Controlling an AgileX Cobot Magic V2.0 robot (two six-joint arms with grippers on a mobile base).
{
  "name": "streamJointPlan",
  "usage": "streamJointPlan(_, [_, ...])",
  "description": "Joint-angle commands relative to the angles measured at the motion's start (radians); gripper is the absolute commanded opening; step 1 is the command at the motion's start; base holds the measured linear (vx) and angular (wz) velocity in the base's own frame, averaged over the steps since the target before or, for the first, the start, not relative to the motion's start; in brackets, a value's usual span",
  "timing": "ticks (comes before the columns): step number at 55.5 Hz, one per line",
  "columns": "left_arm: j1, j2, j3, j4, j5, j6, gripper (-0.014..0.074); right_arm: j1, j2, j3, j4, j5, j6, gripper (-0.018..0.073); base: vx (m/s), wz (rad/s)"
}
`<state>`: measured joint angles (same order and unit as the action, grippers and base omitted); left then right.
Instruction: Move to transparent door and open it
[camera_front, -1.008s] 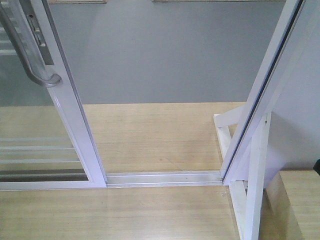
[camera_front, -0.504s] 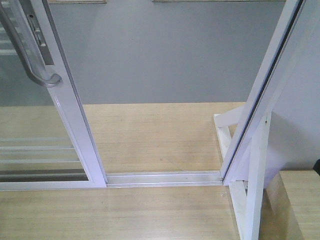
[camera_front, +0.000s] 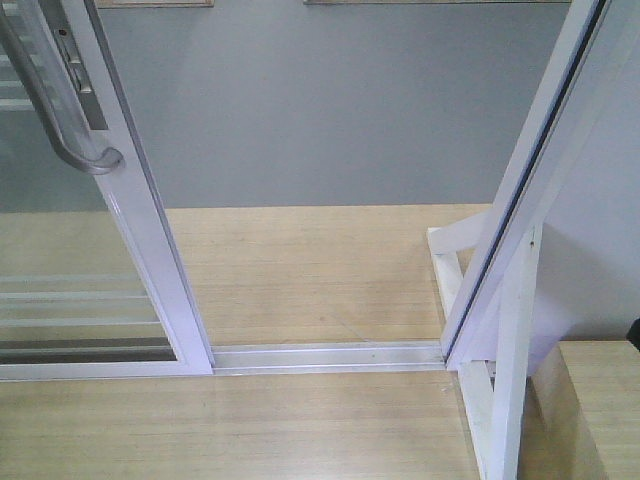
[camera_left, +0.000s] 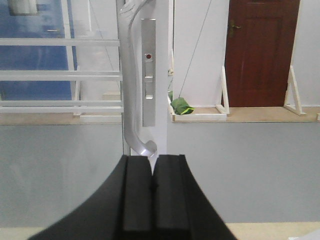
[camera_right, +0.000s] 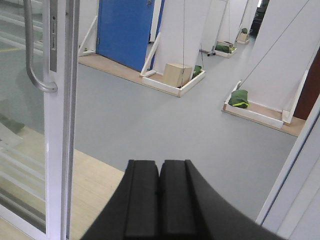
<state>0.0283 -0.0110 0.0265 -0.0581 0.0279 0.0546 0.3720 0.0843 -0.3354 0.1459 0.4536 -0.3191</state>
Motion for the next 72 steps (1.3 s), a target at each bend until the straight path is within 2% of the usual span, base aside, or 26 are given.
streamJointPlan(1, [0.005, -0.016, -0.019, -0.007, -0.067, -0.01, 0.0, -0.005, 0.011, -0.029, 0.003, -0.079, -0.004, -0.0006, 0.0, 0.0])
streamJointPlan(62, [0.005, -0.014, -0.02, -0.007, -0.066, -0.01, 0.0001, -0.005, 0.011, -0.027, 0.004, -0.08, -0.004, -0.0006, 0.0, 0.0])
streamJointPlan(72, [0.005, -0.014, -0.02, -0.007, -0.066, -0.01, 0.0001, -0.005, -0.022, 0.1, -0.047, -0.179, 0.03, -0.0006, 0.0, 0.0])
